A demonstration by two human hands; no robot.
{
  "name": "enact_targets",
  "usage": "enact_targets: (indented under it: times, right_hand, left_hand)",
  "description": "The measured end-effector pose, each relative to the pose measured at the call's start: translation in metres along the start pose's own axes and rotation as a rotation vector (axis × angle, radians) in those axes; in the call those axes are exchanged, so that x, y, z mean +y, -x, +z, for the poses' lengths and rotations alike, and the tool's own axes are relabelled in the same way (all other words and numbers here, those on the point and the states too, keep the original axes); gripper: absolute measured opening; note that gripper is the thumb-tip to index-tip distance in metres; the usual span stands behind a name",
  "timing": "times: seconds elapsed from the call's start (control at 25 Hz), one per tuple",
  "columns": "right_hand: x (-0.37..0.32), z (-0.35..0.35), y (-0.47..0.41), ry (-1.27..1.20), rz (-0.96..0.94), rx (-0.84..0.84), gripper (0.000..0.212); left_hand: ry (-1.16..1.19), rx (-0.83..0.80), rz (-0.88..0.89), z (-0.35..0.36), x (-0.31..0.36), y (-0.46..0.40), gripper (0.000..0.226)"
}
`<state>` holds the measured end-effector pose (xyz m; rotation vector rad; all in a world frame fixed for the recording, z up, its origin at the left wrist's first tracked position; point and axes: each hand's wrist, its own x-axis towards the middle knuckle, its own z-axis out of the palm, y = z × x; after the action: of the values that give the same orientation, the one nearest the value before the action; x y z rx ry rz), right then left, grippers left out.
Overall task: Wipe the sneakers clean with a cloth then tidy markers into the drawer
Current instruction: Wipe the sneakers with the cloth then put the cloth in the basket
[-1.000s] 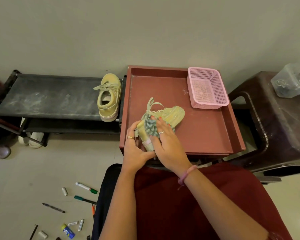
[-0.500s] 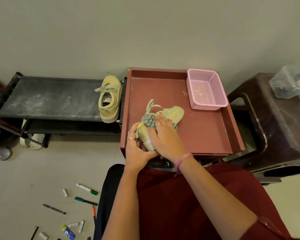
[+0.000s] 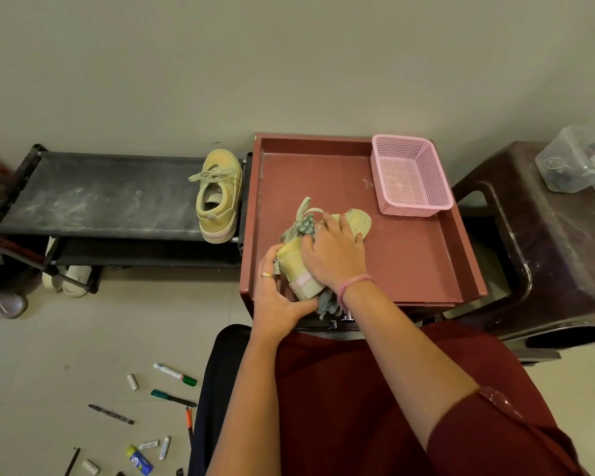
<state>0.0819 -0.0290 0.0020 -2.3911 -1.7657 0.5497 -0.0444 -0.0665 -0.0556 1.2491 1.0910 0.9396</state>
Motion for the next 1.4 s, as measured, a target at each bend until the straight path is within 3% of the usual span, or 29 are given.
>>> enact_targets:
  times: [0.12, 0.28, 0.44, 0.72, 0.92, 1.04, 1.2, 1.4]
  right_hand:
    - [-0.002, -0.003, -0.004, -0.009, -0.063, -0.017, 0.048]
    - [0.000, 0.003, 0.057, -0.284, -0.182, 0.058, 0.049]
    - [0.003, 0.011, 0.058, -0.162, -0.121, 0.144, 0.049]
    - [0.011, -0.001, -0.007, -0.150, 0.039, 0.062, 0.040]
    - [-0.001, 0.017, 0.067, -0.536, -0.204, 0.084, 0.045]
    - [0.008, 0.027, 0.085, -0.518, -0.283, 0.104, 0.052]
    - [0.012, 0.024, 0.047, -0.455, -0.201, 0.111, 0.036]
    - [0.036, 0.007, -0.002, -0.445, -0.014, 0.084, 0.038]
  left_hand:
    - [0.028, -0.006, 0.021, 0.002, 0.002, -0.001, 0.094]
    - [0.027, 0.016, 0.011, 0.003, 0.008, 0.001, 0.091]
    - [0.024, 0.022, -0.007, 0.005, 0.009, 0.003, 0.091]
    - [0.041, 0.029, 0.022, 0.009, 0.009, 0.000, 0.094]
    - [0.118, 0.113, -0.044, 0.005, 0.007, -0.002, 0.085]
    - [0.125, 0.117, -0.076, 0.007, 0.006, -0.001, 0.083]
    - [0.152, 0.119, -0.067, 0.005, 0.003, -0.002, 0.087]
    - [0.118, 0.102, -0.032, 0.010, 0.005, 0.000, 0.086]
